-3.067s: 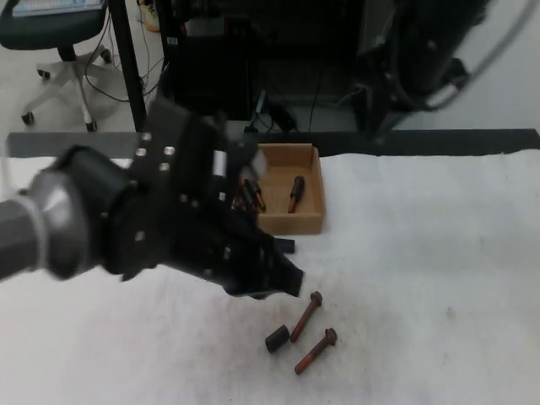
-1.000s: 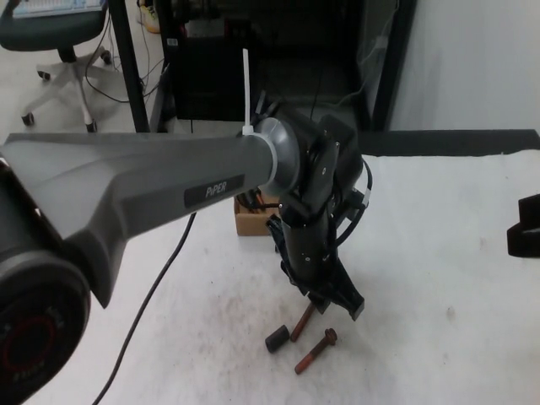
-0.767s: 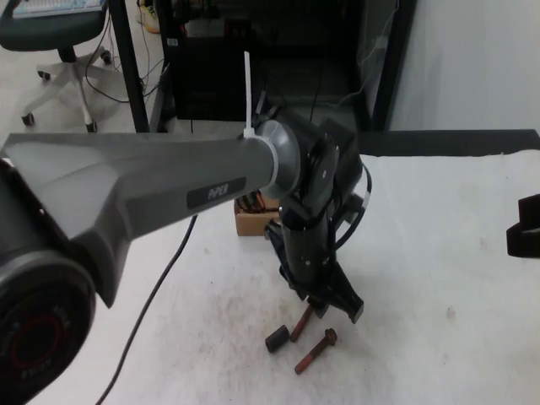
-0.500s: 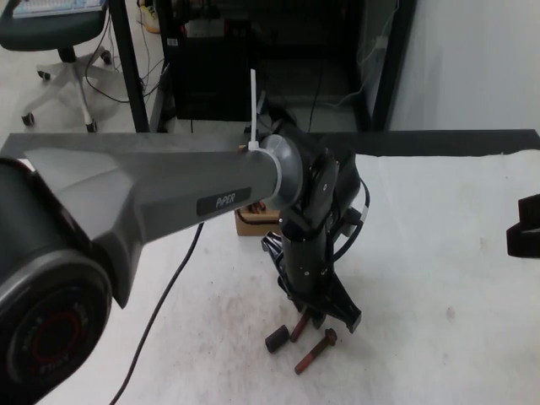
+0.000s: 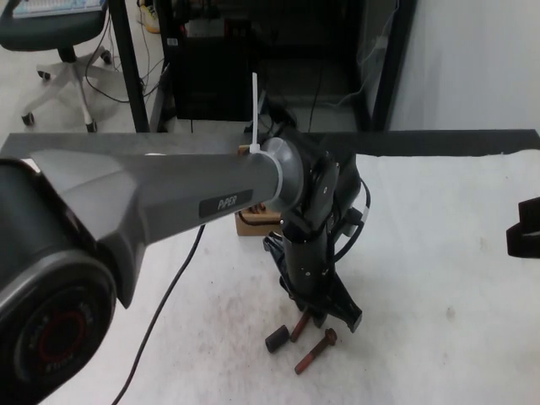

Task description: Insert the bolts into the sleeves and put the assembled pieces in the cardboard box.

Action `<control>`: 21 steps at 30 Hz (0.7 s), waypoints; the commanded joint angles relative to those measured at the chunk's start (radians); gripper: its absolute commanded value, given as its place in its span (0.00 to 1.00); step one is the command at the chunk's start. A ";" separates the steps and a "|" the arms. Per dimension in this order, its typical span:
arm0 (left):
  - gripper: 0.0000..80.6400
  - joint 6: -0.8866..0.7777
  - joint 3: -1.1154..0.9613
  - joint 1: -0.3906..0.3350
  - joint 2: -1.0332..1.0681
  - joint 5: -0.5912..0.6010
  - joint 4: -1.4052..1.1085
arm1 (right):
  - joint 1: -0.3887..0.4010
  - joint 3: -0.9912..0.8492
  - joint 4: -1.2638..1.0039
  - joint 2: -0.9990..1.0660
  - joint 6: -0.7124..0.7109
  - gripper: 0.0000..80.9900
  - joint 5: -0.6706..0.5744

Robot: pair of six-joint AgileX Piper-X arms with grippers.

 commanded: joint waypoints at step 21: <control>0.00 0.168 -0.090 0.013 -0.246 -0.296 -0.019 | 0.009 0.000 -0.020 -0.009 -0.154 0.01 -0.007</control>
